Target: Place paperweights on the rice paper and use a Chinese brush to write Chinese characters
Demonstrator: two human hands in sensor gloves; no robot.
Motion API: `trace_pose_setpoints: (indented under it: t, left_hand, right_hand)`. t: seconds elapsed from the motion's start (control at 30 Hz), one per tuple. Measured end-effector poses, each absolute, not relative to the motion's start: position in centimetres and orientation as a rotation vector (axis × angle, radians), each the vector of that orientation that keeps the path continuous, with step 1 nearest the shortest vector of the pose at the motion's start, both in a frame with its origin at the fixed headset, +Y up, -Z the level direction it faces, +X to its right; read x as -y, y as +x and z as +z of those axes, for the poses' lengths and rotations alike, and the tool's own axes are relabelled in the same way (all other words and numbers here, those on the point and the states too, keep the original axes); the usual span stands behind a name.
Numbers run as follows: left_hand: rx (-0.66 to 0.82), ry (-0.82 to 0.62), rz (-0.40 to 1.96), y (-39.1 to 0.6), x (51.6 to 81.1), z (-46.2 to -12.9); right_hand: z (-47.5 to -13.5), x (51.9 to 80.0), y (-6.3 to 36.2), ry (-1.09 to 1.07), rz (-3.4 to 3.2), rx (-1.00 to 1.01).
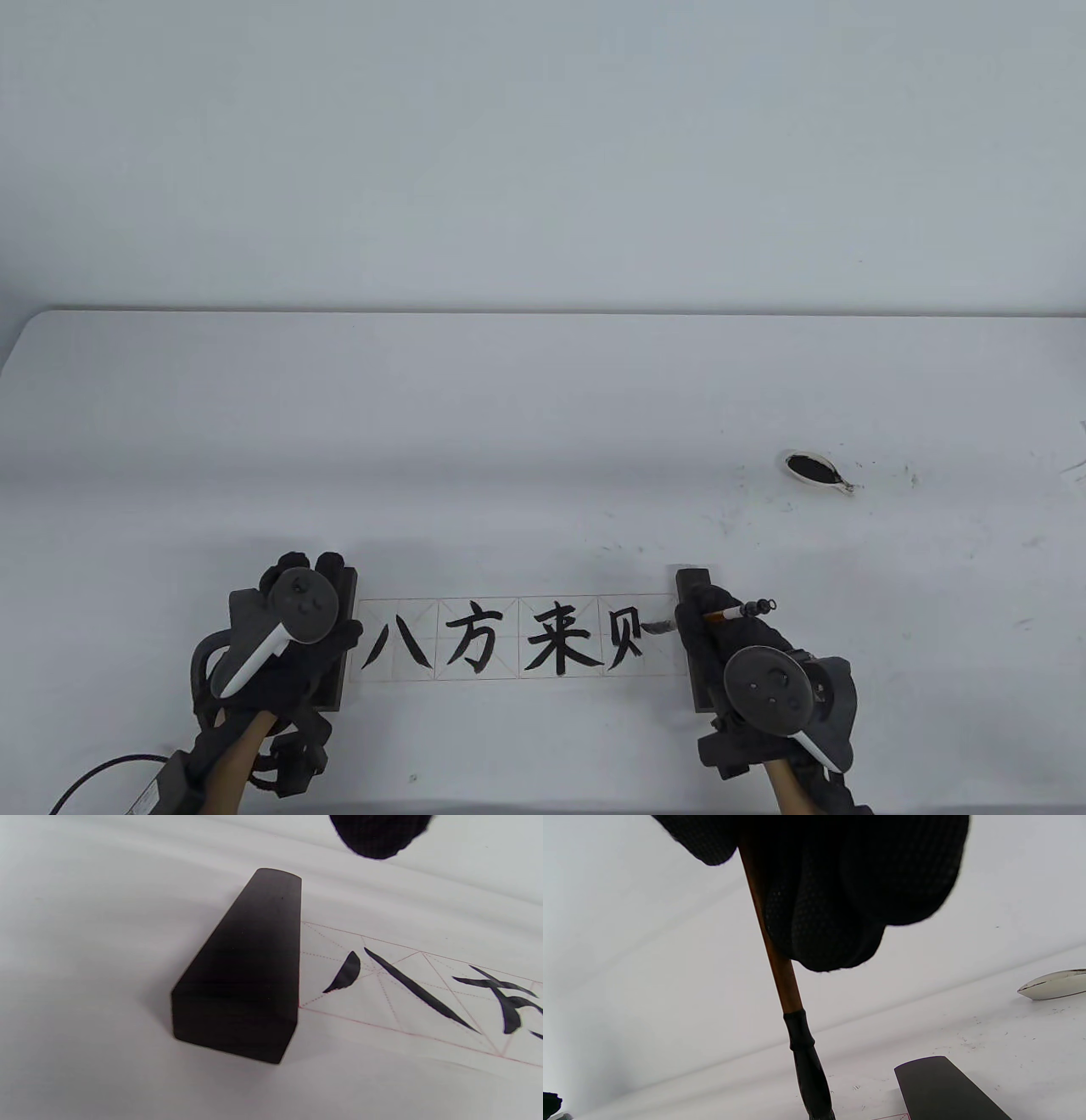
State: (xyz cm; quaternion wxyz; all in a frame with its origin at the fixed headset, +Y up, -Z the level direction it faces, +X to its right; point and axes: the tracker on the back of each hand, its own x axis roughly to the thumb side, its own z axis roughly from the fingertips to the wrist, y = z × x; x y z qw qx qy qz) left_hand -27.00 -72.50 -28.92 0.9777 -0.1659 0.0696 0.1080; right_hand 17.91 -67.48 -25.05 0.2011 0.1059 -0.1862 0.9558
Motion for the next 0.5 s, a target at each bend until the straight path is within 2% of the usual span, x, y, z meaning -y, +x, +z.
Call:
trace_pose_setpoints:
  t: [0.5]
  left_hand:
    - [-0.138, -0.334, 0.216, -26.97, 72.53, -28.92]
  right_hand:
    - [-25.09, 67.5, 17.84, 0.265, 2.709, 0.504]
